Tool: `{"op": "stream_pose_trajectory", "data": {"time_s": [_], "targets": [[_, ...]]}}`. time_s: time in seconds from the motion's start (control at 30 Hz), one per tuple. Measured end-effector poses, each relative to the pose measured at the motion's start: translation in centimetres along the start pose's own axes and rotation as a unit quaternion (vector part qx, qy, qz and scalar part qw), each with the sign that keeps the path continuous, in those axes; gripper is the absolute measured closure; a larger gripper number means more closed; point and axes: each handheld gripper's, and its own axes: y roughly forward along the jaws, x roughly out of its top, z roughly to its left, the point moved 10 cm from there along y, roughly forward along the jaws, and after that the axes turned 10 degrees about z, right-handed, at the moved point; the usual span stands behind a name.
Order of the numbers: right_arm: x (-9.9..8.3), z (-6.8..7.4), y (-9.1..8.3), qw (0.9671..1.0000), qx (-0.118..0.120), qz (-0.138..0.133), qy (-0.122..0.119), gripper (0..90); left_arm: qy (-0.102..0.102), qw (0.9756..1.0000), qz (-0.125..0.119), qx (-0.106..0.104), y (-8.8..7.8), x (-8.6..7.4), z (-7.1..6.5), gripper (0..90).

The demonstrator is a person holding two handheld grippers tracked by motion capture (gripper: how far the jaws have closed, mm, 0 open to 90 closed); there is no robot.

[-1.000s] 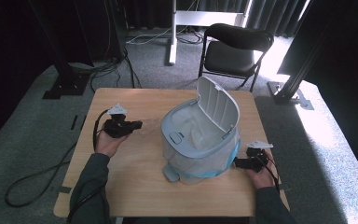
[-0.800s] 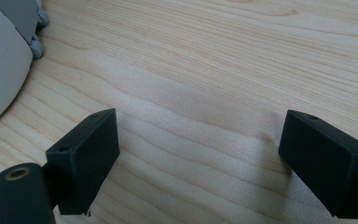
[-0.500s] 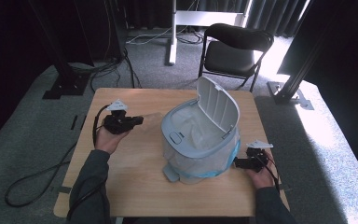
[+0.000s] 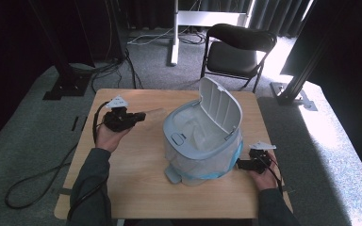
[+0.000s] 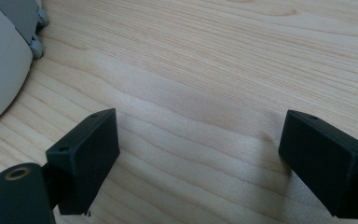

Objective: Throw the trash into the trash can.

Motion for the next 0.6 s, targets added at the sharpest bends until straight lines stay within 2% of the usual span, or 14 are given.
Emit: {"op": "stream_pose_trajectory", "data": {"time_s": [0.6], "targets": [[0.0, 0.0, 0.0, 1.0, 0.0, 0.0, 0.0, 11.2, 0.015, 0.9997, -0.017, 0.001, -1.3, 1.7, -0.7, 85.9]]}}
